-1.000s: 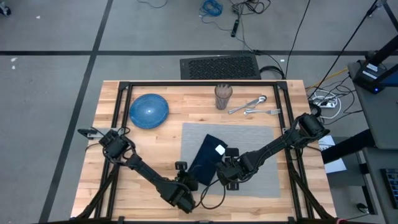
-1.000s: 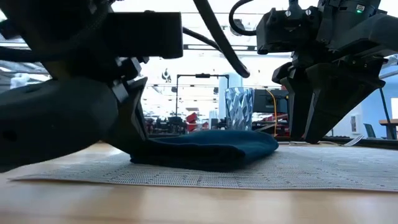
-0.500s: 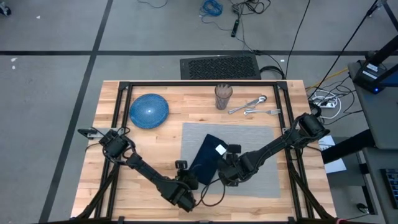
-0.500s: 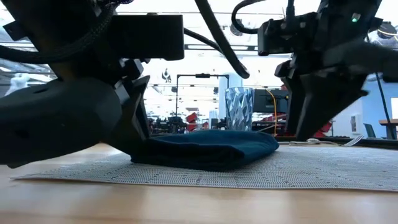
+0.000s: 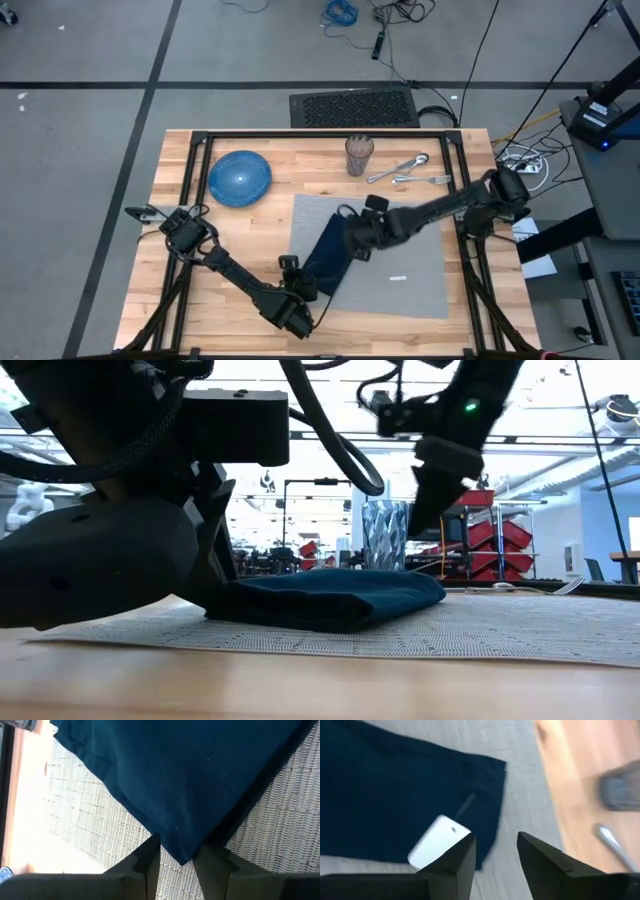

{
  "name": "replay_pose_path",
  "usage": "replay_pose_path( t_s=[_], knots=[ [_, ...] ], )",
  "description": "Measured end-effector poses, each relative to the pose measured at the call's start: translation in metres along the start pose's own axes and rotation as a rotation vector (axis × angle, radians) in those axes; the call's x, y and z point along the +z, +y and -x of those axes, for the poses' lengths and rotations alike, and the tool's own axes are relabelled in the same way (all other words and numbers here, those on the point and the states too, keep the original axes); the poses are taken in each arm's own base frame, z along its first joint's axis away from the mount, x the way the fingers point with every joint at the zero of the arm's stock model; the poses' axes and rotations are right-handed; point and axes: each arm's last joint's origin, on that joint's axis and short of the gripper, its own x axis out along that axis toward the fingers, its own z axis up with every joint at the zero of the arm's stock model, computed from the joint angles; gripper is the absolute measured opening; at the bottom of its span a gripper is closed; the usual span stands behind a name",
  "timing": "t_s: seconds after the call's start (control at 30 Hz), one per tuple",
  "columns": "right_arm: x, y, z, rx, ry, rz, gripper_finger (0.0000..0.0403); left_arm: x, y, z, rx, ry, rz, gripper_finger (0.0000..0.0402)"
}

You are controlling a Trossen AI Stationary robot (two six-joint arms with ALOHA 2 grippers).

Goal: Set table place
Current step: Fold the blue napkin

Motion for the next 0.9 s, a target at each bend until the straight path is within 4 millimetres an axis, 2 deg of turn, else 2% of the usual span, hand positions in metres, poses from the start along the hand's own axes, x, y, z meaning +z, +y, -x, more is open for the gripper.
replay_pose_path(
  t_s=[0.1, 0.2, 0.3, 0.5, 0.7, 0.9],
  knots=[
    [0.008, -0.011, -0.015, 0.103, -0.011, -0.026, 0.0128, 0.0, 0.0, 0.0, 0.009, -0.005, -0.002, 0.0096],
    [0.007, -0.023, -0.032, 0.126, -0.023, -0.058, 0.0123, 0.0, 0.0, 0.0, 0.01, -0.006, -0.001, 0.0096],
    [0.001, -0.036, -0.046, 0.128, 0.005, -0.091, 0.0121, 0.0, 0.0, 0.0, 0.011, -0.007, 0.001, 0.0096],
    [-0.013, -0.05, -0.073, 0.355, 0.006, -0.181, 0.0127, 0.0, 0.0, 0.0, 0.01, -0.01, 0.003, 0.0096],
    [-0.008, -0.044, -0.075, 0.488, -0.123, -0.174, 0.0139, 0.002, 0.0, -0.002, 0.007, -0.019, 0.018, 0.0096],
    [-0.005, -0.042, -0.073, 0.504, -0.16, -0.147, 0.0136, 0.003, 0.0, -0.002, 0.008, -0.02, 0.02, 0.0096]
  ],
)
